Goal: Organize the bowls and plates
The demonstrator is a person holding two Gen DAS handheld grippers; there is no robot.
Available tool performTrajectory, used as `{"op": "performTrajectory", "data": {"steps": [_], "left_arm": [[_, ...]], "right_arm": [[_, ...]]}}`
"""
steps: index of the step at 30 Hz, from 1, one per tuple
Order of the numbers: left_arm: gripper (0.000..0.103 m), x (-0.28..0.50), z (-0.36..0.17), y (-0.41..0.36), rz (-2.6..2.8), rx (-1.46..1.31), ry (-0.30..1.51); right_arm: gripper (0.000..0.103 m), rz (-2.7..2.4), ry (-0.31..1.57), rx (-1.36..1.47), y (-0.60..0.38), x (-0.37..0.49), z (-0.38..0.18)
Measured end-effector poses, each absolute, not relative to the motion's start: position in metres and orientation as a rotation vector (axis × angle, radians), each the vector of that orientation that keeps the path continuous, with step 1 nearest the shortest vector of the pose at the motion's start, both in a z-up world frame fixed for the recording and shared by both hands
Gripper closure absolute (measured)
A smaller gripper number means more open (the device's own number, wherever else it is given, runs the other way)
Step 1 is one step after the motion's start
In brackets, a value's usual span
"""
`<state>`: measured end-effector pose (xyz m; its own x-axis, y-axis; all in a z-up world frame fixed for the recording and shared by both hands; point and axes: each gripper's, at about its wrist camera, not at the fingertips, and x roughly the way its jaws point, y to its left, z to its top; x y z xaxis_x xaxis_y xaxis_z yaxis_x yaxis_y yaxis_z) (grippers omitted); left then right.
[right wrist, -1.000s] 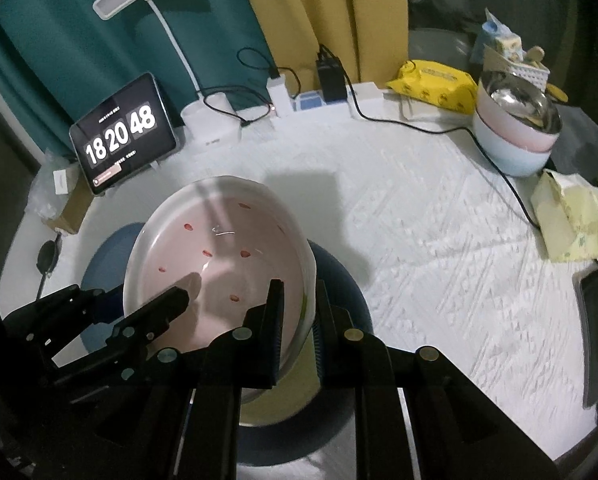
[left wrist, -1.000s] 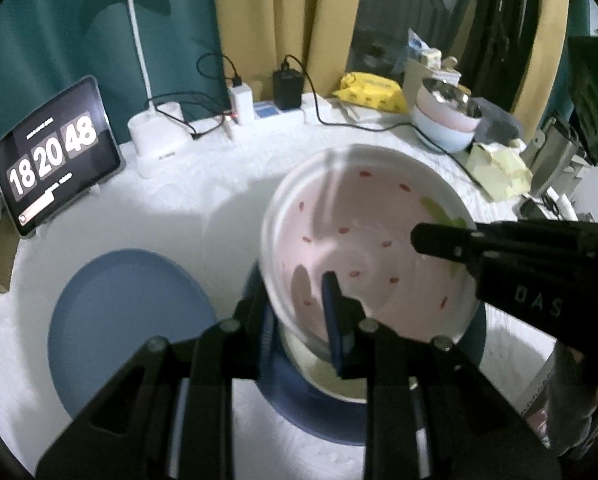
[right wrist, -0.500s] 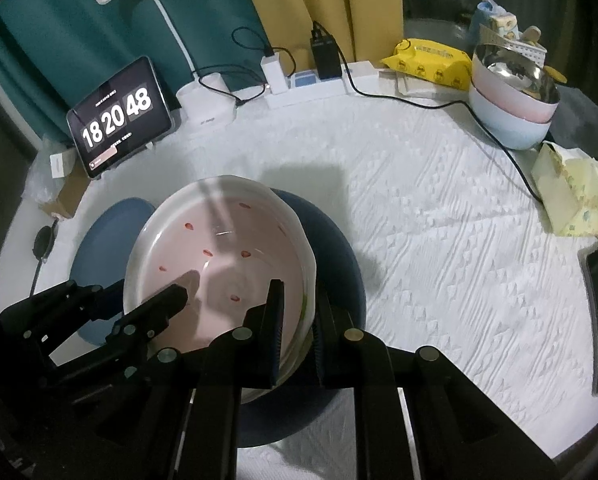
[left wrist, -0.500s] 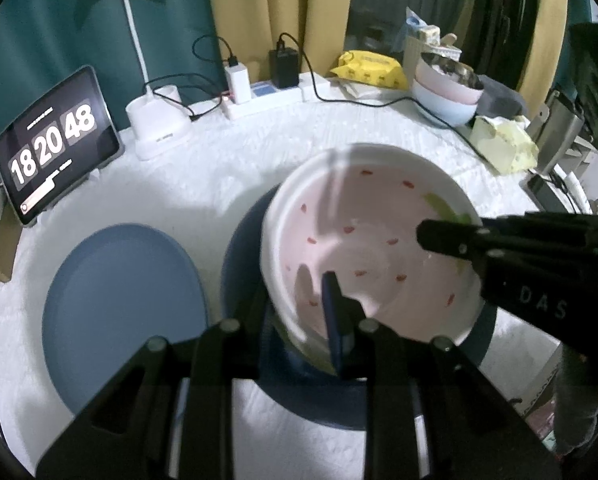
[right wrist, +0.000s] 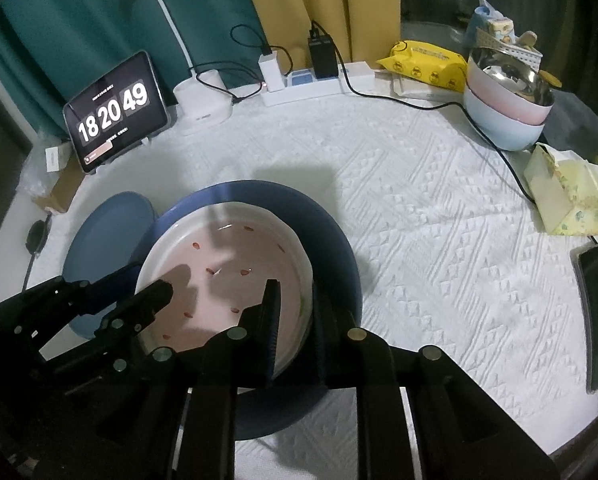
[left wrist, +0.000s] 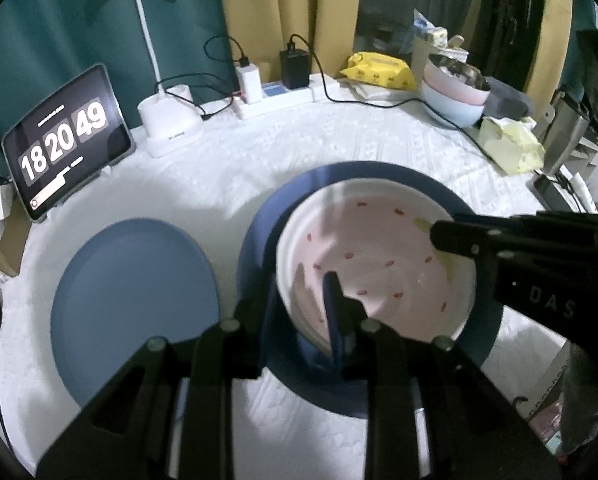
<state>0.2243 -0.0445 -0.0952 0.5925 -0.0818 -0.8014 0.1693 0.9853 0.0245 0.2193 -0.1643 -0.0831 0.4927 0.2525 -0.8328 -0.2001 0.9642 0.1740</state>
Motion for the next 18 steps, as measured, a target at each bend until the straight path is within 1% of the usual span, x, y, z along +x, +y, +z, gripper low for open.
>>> {"op": "performTrajectory", "data": {"steps": [3,10,18], "left_arm": [[0.078,0.22,-0.087,-0.042,-0.158,0.09,0.905],[0.077,0.217,-0.073,-0.03,-0.147,0.073,0.868],[0.072,0.22,-0.087,-0.012,-0.121,0.042,0.901]], "right_arm": [[0.079,0.267,0.996,0.055,-0.167,0.216,-0.077],[0.078,0.233,0.95,0.038,-0.177,0.211,-0.062],[0.078,0.215,0.931,0.028,-0.195,0.21,-0.063]]}}
